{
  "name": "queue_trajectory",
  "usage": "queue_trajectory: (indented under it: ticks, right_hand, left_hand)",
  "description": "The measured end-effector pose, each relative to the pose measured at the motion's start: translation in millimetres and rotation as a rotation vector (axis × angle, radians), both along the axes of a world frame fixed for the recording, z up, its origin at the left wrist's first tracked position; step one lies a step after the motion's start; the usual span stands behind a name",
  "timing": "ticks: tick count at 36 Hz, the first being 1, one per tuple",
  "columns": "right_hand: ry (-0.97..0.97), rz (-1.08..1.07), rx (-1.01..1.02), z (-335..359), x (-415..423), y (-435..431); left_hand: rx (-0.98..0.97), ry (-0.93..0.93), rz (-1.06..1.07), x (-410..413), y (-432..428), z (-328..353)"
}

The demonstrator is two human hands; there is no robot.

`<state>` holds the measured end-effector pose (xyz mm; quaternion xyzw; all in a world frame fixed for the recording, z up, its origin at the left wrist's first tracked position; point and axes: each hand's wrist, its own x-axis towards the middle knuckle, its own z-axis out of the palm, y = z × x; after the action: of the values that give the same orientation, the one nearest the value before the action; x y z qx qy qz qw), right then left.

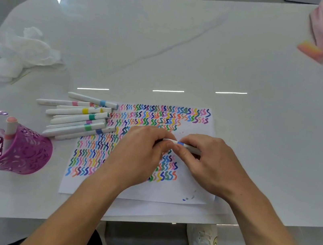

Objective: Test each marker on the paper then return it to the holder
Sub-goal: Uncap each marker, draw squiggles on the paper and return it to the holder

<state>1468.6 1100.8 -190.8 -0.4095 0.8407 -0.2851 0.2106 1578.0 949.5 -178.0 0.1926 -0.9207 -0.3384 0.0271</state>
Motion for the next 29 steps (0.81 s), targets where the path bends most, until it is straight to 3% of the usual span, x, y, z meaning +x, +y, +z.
queue_trajectory:
  ticks: [11, 29]
  right_hand:
    - [0.133, -0.04, 0.006, 0.4, 0.5, 1.4]
    - [0.179, -0.064, 0.007, -2.0, -0.5, -0.4]
  left_hand:
    - [0.254, 0.028, 0.116, -1.6, 3.0, 1.7]
    - [0.336, 0.05, 0.224, -1.2, 5.1, 2.6]
